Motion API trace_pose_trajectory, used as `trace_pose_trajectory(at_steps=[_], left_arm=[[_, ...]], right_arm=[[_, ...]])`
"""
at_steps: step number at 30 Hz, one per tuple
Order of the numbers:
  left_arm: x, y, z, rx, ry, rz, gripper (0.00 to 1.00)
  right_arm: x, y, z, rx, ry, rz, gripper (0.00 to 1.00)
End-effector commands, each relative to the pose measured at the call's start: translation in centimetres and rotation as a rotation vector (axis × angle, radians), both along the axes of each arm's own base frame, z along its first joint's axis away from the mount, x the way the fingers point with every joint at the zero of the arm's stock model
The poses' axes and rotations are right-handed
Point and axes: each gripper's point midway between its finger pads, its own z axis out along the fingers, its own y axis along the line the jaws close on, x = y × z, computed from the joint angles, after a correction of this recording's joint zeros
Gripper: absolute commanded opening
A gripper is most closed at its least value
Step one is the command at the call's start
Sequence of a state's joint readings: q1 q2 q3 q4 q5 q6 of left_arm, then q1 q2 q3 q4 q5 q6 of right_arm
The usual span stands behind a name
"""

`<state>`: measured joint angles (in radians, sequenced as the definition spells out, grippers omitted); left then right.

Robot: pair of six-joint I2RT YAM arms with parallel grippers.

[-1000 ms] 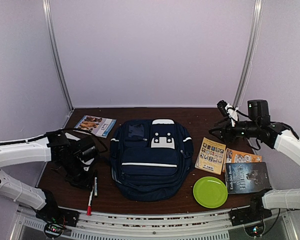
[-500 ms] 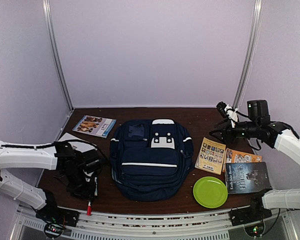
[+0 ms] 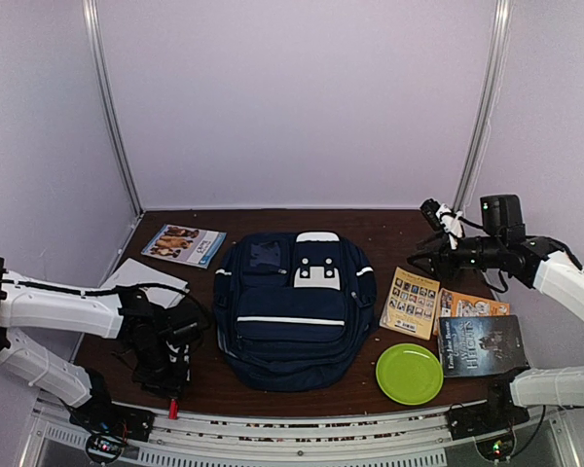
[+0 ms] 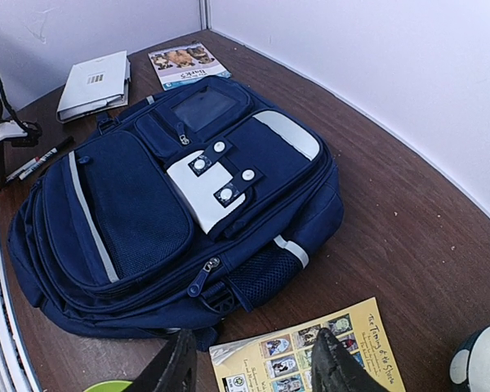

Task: Pack the student bag
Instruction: Pick up the pen at the corner of the board.

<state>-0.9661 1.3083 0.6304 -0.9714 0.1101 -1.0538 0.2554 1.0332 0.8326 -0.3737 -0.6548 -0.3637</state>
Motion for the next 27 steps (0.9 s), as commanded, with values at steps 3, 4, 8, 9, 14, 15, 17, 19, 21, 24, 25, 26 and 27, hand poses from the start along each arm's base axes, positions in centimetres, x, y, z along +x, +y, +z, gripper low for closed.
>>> trace_pose_trajectory(at_steps=[3,4,8,9,14,15,17,19,21,24,25,26,27], left_arm=[[0.4,0.2,-0.2,0.024,-0.026,0.024,0.33],[0.5,0.3,-0.3,0.030,-0.026,0.023,0.32],[0.6,0.3,-0.5,0.045,-0.027,0.021,0.27],[0.7,0.3,-0.5,0.047,-0.029,0.020,0.25],[0.5,0.3,-1.1,0.040,-0.021,0.020,0.20],[0.4,0.2,-1.3,0.032,-0.015,0.022,0.20],[0.1,0.0,-1.7,0.016,-0.003,0.030,0.18],[0.0,0.1,-1.9,0.014,-0.003,0.038,0.14],[0.0,0.3,-1.9,0.016,-0.008,0.045,0.11],[-0.1,0.7,-1.6,0.019,-0.020,0.075,0.07],[-0.1,0.7,-1.4,0.014,-0.025,0.082,0.06],[-0.1,0.9,-1.1,0.013,-0.031,0.094,0.05],[-0.2,1.1,-0.6,0.010,-0.039,0.104,0.04]], right_arm=[[0.1,0.1,0.9,0.001,-0.014,0.012,0.49],[0.0,0.1,0.9,0.001,-0.015,0.014,0.48],[0.0,0.1,0.9,-0.002,-0.017,0.015,0.48],[0.0,0.0,0.9,-0.002,-0.018,0.014,0.48],[-0.1,0.0,0.9,-0.005,-0.020,0.014,0.48],[-0.1,0.0,0.9,-0.006,-0.020,0.014,0.48],[-0.1,0.0,0.9,-0.007,-0.020,0.013,0.48],[-0.2,0.0,0.9,-0.007,-0.021,0.014,0.48],[-0.2,-0.1,0.9,-0.009,-0.021,0.013,0.48],[-0.1,-0.1,0.9,-0.010,-0.022,0.008,0.48],[0.0,-0.1,0.8,-0.009,-0.019,0.007,0.49],[-0.1,0.0,0.7,-0.007,-0.016,0.010,0.49],[-0.1,0.0,0.7,-0.005,-0.014,0.011,0.49]])
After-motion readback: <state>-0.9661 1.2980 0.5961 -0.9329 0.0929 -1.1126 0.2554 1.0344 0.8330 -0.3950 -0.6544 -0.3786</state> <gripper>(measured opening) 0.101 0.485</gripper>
